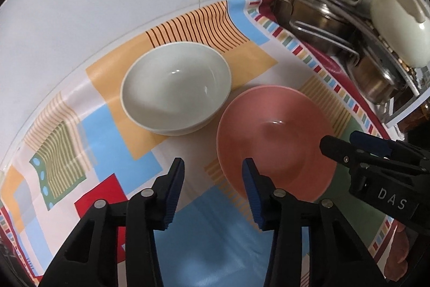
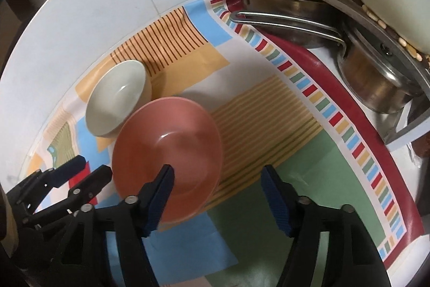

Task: Organize plates and bowls
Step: 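Move both grippers to the pink bowl and grip its rim, then lift the pink bowl with both grippers and carry it over the red bowl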

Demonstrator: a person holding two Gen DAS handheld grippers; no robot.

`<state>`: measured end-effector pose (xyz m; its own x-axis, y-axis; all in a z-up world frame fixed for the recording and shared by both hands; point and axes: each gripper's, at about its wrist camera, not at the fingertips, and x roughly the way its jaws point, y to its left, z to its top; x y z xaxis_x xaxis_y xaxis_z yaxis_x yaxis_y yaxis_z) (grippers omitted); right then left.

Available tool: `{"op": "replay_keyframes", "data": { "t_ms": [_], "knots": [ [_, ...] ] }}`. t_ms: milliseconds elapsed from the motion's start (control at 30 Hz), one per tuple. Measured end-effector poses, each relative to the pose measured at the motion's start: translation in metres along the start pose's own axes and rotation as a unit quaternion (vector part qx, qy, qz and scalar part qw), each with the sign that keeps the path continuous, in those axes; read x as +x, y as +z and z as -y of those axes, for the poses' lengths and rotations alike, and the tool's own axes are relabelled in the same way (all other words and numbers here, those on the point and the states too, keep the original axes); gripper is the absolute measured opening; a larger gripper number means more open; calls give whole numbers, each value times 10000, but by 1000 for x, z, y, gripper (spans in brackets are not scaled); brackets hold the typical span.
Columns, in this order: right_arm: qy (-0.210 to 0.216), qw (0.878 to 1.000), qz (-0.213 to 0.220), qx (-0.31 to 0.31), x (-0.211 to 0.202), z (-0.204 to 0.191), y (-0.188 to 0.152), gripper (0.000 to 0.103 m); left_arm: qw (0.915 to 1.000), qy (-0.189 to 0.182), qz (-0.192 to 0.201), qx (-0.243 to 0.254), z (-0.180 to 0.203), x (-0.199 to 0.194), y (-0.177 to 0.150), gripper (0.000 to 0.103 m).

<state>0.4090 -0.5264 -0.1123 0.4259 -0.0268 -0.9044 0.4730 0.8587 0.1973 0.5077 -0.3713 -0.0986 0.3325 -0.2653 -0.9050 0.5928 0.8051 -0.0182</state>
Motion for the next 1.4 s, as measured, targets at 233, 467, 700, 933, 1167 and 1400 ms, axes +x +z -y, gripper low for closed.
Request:
{"op": "replay_keyframes", "data": {
  "t_ms": [233, 467, 700, 933, 1167, 1400],
  "knots": [
    [130, 9995, -297, -49, 23, 0, 2, 33, 9997, -4, -250, -57, -1, 22, 5, 25],
    [168, 9989, -434, -28, 32, -2, -2, 15, 9994, 133, -245, 205, 9, 24, 8, 12],
    [91, 9993, -351, -76, 26, -8, -3, 14, 9994, 226, -96, 238, 11, 11, 4, 12],
    [165, 9994, -109, -279, -8, -27, -14, 14, 9998, 197, -54, 0, 3, -21, -11, 12],
    [36, 9975, 197, -675, -45, -48, -38, 14, 9993, 106, 245, -259, -5, -61, -41, 12],
    [103, 9946, 337, -975, -73, -67, -70, 14, 9964, 176, 644, -517, -23, -107, -77, 12]
  ]
}}
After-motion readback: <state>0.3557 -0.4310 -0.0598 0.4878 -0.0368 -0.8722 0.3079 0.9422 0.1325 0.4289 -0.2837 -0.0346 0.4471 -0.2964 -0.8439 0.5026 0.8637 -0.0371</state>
